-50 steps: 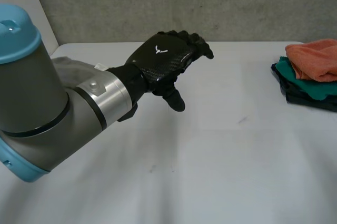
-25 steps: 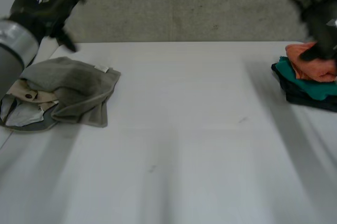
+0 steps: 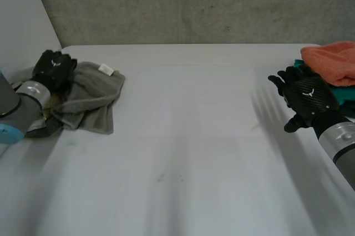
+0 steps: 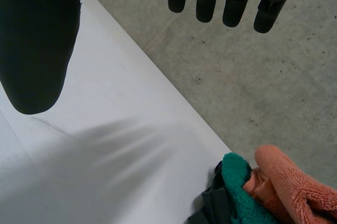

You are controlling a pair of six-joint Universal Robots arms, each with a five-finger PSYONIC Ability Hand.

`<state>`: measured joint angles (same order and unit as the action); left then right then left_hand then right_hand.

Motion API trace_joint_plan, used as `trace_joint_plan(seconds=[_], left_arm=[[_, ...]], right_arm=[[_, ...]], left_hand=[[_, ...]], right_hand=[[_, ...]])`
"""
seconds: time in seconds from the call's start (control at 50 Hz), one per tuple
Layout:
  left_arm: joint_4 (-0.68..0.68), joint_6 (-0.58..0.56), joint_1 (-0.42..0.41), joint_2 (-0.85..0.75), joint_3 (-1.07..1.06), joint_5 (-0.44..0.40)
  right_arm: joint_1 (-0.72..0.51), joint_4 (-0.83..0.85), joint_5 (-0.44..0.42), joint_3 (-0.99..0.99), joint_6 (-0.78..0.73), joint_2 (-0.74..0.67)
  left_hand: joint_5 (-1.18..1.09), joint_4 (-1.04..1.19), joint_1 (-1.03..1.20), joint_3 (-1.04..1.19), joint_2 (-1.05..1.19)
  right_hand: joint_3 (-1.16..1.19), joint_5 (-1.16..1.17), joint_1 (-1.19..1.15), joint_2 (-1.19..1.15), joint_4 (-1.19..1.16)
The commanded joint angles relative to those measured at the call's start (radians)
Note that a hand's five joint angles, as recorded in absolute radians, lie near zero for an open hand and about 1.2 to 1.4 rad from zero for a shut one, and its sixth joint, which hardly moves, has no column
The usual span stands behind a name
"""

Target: Fold the laundry.

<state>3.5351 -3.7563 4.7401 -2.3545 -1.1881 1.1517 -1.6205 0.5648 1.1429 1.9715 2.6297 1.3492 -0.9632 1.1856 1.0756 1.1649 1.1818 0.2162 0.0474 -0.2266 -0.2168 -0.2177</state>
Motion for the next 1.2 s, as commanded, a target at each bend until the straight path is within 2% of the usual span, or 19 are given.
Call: trace_joint_plan(seconds=[0.02,0.16,0.22,0.24,0.3,0.32,0.4,0.48,0.6,0.64,0.76,0.78,0.88,0.98,1.04,1.14,1.2], left_arm=[[0.067,0.273,-0.095,0.246,-0.105,0.011],[0.067,0.593,-0.271,0.446,-0.122,0.017],[0.068,0.67,-0.324,0.486,-0.113,0.028],[0.07,0.708,-0.363,0.483,-0.105,0.045],[0.071,0.737,-0.451,0.457,-0.088,0.077],[0.071,0.742,-0.516,0.421,-0.078,0.091],[0.073,0.719,-0.635,0.296,-0.064,0.097],[0.064,0.647,-0.69,0.157,-0.047,0.103],[0.05,0.48,-0.721,0.06,-0.038,0.123],[0.044,0.448,-0.72,0.06,-0.039,0.155],[0.028,0.438,-0.715,0.148,-0.064,0.24],[0.012,0.438,-0.709,0.193,-0.086,0.267],[-0.036,0.438,-0.677,0.311,-0.172,0.342],[-0.077,0.444,-0.661,0.414,-0.29,0.376],[-0.104,0.448,-0.654,0.458,-0.375,0.401],[-0.163,0.449,-0.638,0.477,-0.475,0.479],[-0.235,0.467,-0.635,0.477,-0.51,0.52]], right_arm=[[0.005,0.0,0.001,0.001,0.001,0.013],[0.004,-0.04,0.026,-0.008,0.009,0.051],[0.005,-0.074,0.064,-0.017,0.019,0.065],[0.005,-0.08,0.075,-0.019,0.021,0.067],[0.005,-0.097,0.113,-0.025,0.032,0.067],[0.005,-0.098,0.121,-0.025,0.032,0.067],[0.005,-0.1,0.132,-0.026,0.033,0.067],[0.007,-0.102,0.132,-0.026,0.033,0.065],[0.008,-0.102,0.13,-0.026,0.033,0.065],[0.008,-0.102,0.13,-0.029,0.035,0.065],[0.01,-0.118,0.13,-0.039,0.032,0.065],[0.01,-0.132,0.126,-0.04,0.032,0.065],[0.008,-0.25,0.104,-0.075,0.03,0.065],[0.007,-0.394,0.045,-0.12,0.021,0.065],[0.008,-0.427,0.011,-0.131,0.007,0.065],[0.005,-0.538,-0.066,-0.123,-0.123,0.079],[0.007,-0.589,-0.083,-0.109,-0.194,0.093]], left_hand=[[-0.259,0.211,0.321,0.231,0.215],[-0.259,0.211,0.321,0.231,0.215],[-0.259,0.211,0.321,0.231,0.215],[-0.259,0.211,0.321,0.231,0.215],[-0.259,0.211,0.321,0.231,0.215],[-0.259,0.211,0.321,0.231,0.215],[-0.259,0.211,0.321,0.231,0.215],[-0.259,0.211,0.321,0.231,0.215],[-0.212,0.165,0.275,0.185,0.168],[0.086,-0.133,-0.023,-0.113,-0.13],[0.407,-0.455,-0.345,-0.434,-0.451],[0.527,-0.575,-0.465,-0.554,-0.571],[0.774,-0.822,-0.712,-0.801,-0.818],[0.842,-0.89,-0.78,-0.869,-0.886],[0.851,-0.899,-0.789,-0.878,-0.895],[0.833,-0.881,-0.771,-0.86,-0.877],[0.81,-0.858,-0.748,-0.837,-0.854]], right_hand=[[-0.042,-0.047,0.052,0.042,0.043],[-0.042,-0.047,0.052,0.042,0.043],[-0.042,-0.047,0.052,0.042,0.043],[-0.042,-0.047,0.052,0.042,0.043],[-0.042,-0.047,0.052,0.042,0.043],[-0.042,-0.047,0.052,0.042,0.043],[-0.042,-0.047,0.052,0.042,0.043],[-0.042,-0.047,0.052,0.042,0.043],[-0.042,-0.047,0.052,0.042,0.043],[-0.042,-0.047,0.052,0.042,0.043],[-0.042,-0.047,0.052,0.042,0.043],[-0.042,-0.047,0.052,0.042,0.043],[-0.042,-0.047,0.052,0.042,0.043],[-0.042,-0.047,0.052,0.042,0.043],[-0.042,-0.047,0.052,0.042,0.043],[-0.042,-0.047,0.052,0.042,0.043],[-0.042,-0.047,0.052,0.042,0.043]])
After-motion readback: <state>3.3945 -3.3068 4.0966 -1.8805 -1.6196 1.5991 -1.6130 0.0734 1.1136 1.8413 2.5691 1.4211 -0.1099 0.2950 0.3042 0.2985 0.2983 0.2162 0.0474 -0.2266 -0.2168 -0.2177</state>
